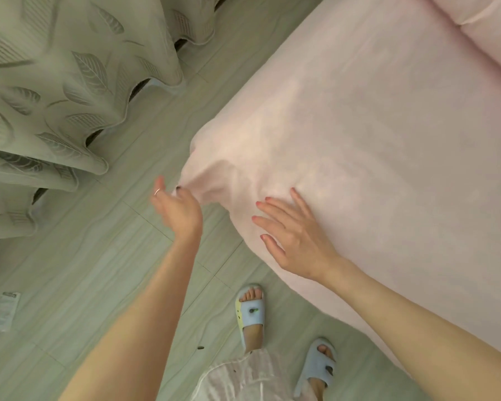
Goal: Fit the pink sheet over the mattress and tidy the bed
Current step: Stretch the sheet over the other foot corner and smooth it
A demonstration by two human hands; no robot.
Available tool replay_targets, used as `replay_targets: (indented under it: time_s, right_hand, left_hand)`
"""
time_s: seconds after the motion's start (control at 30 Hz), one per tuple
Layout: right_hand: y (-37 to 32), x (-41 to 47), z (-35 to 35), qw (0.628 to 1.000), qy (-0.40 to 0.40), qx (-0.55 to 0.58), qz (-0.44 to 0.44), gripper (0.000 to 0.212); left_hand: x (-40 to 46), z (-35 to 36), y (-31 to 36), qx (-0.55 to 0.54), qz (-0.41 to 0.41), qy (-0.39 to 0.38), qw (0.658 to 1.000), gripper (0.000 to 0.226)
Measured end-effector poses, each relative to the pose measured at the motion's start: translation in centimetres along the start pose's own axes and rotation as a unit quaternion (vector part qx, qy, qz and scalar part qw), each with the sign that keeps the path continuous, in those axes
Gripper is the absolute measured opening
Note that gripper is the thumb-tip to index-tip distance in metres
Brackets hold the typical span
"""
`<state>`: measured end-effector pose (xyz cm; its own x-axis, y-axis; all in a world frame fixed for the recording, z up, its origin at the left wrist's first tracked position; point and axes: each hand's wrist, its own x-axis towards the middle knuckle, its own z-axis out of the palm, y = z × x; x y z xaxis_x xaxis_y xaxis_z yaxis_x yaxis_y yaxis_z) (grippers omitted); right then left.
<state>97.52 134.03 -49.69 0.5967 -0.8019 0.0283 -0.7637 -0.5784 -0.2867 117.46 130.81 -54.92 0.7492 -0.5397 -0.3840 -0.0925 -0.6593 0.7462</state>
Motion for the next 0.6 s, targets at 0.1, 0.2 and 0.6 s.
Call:
replay_targets:
  time_s: [0.1,0.2,0.6]
  right_hand:
    - [0.9,-0.4,-2.0,0.994,0.062,0.012,0.084,0.028]
    - [2.9,-1.7,-4.6,0.971,0.071,-0.015,0.228,0.038]
    - [2.4,-14.1,-8.0,0.949,-0.121,0.134,0.26,0.034]
  left_hand:
    - [-4.3,0.6,4.9,0.08,0.292,-0.122,0.945,0.049]
    - [-7.9,2.1,5.9,0.245,0.482,-0.255,0.801,0.051]
    - [-13.4,-0.2,6.0,0.42,0.443,-0.226,0.759,0.043]
